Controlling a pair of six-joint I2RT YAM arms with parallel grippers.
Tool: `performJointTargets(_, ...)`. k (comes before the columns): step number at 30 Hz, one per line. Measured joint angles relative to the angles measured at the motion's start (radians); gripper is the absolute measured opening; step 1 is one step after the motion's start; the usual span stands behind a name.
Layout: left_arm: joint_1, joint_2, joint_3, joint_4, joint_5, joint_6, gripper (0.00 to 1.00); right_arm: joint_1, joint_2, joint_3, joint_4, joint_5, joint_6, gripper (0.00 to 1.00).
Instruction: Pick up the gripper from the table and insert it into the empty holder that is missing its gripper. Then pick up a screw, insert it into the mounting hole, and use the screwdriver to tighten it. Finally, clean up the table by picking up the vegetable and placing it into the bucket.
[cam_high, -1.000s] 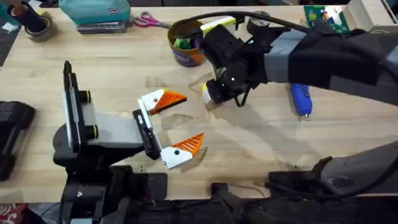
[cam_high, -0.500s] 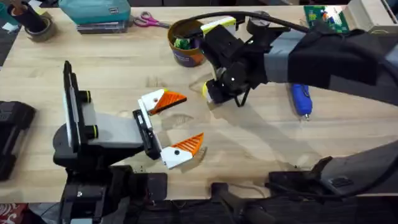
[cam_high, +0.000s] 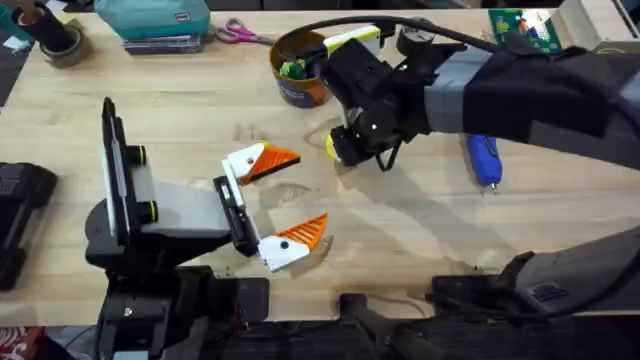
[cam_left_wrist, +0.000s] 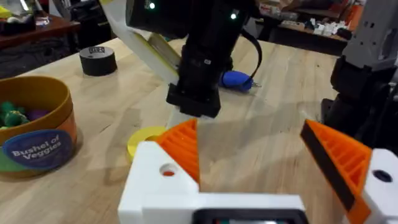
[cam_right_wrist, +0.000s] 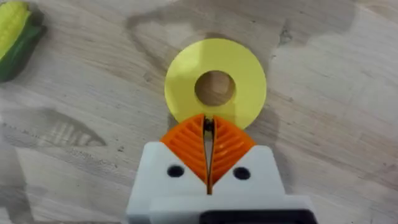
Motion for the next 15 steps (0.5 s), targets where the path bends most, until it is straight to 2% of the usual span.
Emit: performJointTargets(15, 0.000, 0.000, 0.000, 0.000, 0.000, 0.000, 0.986, 0.000, 0.000, 0.029, -0.013, 0.001, -0.008, 0.006)
